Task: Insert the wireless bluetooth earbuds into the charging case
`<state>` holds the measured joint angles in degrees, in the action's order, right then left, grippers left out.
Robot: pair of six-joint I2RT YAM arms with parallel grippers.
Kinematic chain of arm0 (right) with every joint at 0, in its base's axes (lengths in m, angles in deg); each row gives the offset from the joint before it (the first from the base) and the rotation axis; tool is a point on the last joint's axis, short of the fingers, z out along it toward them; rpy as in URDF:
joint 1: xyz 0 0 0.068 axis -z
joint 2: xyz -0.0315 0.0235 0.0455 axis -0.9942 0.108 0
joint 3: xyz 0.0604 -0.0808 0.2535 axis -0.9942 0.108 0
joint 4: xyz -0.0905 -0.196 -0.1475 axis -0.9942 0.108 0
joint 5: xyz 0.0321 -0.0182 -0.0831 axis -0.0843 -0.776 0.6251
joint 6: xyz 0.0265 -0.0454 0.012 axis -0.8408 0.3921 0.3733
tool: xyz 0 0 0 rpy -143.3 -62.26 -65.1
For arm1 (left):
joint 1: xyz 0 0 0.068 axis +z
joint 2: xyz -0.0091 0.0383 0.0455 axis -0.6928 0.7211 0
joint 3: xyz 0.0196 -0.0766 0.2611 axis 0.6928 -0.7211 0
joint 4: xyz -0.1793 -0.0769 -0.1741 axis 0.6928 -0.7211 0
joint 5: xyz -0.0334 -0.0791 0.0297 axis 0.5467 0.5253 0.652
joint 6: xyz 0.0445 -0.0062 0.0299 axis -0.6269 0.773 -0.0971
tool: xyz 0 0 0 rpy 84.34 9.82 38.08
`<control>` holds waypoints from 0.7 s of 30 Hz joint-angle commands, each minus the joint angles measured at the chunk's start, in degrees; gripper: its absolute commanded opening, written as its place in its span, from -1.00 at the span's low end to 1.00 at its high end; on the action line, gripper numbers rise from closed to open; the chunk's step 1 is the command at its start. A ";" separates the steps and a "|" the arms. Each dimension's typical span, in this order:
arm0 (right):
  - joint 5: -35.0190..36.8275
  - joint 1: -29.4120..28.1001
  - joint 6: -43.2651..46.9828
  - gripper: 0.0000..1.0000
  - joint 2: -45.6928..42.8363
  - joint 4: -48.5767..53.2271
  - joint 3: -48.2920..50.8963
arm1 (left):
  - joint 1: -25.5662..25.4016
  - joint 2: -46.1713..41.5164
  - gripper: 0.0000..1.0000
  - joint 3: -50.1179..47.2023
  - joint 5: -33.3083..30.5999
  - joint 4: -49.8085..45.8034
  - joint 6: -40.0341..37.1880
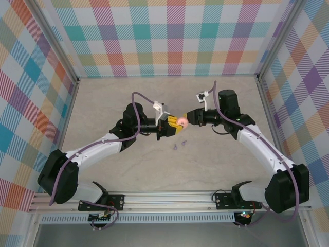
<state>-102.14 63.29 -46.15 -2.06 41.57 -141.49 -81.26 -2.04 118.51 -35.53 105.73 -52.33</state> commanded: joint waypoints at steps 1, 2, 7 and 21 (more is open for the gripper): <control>-1.66 0.03 1.02 -0.34 -2.92 -2.66 0.78 | -0.38 0.63 -0.75 1.37 -1.03 -1.32 -1.16; -1.73 0.03 1.24 -0.34 -3.19 -2.54 0.76 | -0.38 0.60 -0.76 1.25 -1.30 -1.35 -1.16; -0.25 0.01 1.79 -0.34 -3.28 -0.88 0.45 | -0.38 0.70 -0.76 1.26 -2.09 -1.16 -0.86; 26.75 0.02 1.73 -0.33 -4.08 10.30 -0.83 | 2.32 1.36 -0.62 2.89 -16.74 -5.41 4.61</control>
<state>-84.09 63.48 -45.56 -4.99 47.56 -141.18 -80.37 -1.39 119.12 -47.33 101.47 -50.30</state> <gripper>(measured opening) 0.336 0.215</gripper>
